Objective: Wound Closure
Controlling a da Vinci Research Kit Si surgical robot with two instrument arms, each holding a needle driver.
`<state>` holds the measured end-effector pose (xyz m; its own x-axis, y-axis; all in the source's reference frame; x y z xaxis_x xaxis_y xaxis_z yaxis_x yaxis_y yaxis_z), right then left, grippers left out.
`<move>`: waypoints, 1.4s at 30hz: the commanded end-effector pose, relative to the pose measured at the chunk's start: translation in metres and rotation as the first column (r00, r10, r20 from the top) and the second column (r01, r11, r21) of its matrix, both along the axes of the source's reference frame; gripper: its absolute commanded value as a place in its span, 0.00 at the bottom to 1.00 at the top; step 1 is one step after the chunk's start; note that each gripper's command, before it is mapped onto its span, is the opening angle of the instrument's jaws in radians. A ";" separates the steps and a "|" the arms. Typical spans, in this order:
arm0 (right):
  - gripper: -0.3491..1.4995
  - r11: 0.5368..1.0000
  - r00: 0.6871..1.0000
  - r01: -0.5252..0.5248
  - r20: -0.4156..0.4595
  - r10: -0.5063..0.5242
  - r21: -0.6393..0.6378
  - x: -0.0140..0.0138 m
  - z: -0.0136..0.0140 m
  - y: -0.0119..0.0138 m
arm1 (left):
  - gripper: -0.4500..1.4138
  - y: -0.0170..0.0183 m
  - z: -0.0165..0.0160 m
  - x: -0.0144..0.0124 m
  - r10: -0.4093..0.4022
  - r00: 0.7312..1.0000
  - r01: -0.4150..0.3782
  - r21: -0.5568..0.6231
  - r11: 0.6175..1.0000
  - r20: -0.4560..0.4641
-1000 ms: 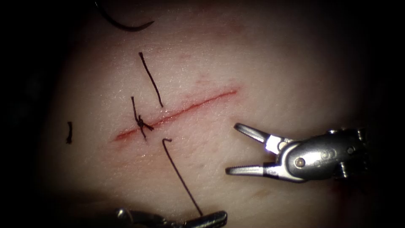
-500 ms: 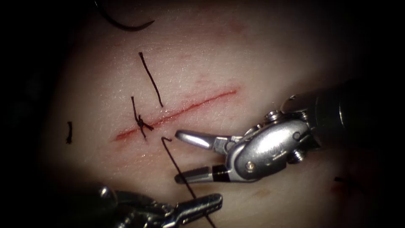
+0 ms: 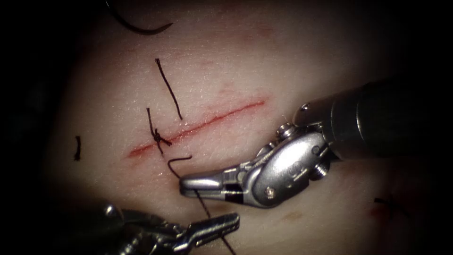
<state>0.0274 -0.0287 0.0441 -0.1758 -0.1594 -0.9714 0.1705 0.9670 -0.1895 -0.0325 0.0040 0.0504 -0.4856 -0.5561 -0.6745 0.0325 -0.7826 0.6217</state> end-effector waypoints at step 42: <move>0.00 0.954 0.891 -0.219 0.441 0.109 0.207 0.0001 0.0079 0.0094 | 0.71 -0.0017 0.0046 -0.0026 -0.152 0.988 0.148 -0.119 0.982 -0.020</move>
<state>0.0269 -0.0185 0.0514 0.2698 0.1070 -0.9570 0.0139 0.9933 0.1150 -0.0345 0.0027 0.0543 -0.5764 -0.5503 -0.6041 -0.0703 -0.7031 0.7076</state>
